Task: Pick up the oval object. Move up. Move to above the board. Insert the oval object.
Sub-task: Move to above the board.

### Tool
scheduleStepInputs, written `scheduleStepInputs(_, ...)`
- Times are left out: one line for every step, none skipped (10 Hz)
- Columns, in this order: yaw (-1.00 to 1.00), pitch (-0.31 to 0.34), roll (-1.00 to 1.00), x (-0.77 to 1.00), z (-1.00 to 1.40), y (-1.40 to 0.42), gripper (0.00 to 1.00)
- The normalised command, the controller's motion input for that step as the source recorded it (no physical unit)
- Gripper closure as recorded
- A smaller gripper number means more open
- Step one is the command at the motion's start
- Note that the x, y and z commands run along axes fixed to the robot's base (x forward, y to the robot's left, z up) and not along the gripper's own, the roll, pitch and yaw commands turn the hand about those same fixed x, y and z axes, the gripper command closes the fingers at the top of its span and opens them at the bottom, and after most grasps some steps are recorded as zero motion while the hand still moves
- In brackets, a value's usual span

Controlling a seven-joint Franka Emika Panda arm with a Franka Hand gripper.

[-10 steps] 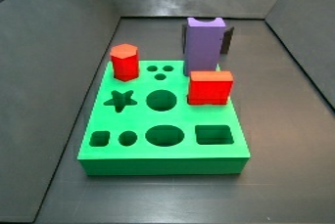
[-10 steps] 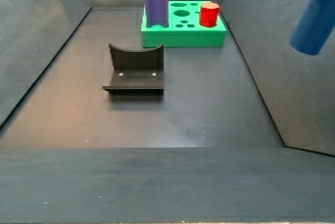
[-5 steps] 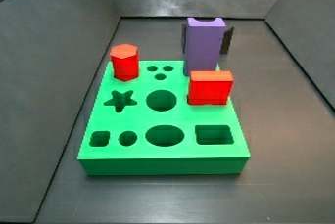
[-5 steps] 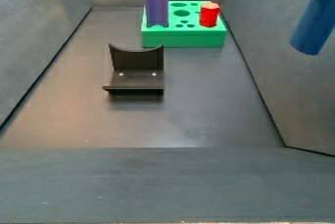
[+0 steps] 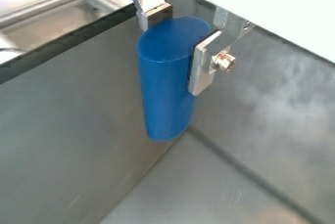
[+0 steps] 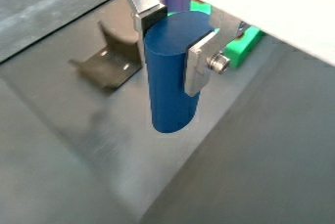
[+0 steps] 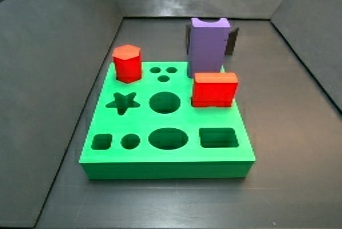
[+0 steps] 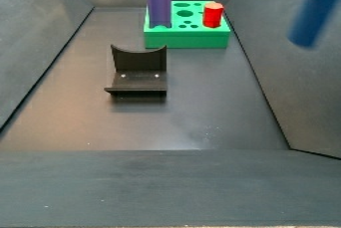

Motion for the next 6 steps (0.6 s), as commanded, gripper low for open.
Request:
scheduleStepInputs(0.15,0.405,-0.15,0.46,0.22,-1.0,1.0)
scheduleStepInputs(0.08,0.303,-0.15,0.47,0.21,-1.0,1.0)
scheduleStepInputs(0.04,0.209,-0.07,0.47,0.21,-1.0,1.0)
scheduleStepInputs(0.03,0.177,-0.04,0.47,0.21,-1.0,1.0)
scheduleStepInputs(0.02,0.128,-0.02,0.48,0.21,-1.0,1.0)
scheduleStepInputs(0.02,0.109,-0.03,0.48,0.21,-1.0,1.0)
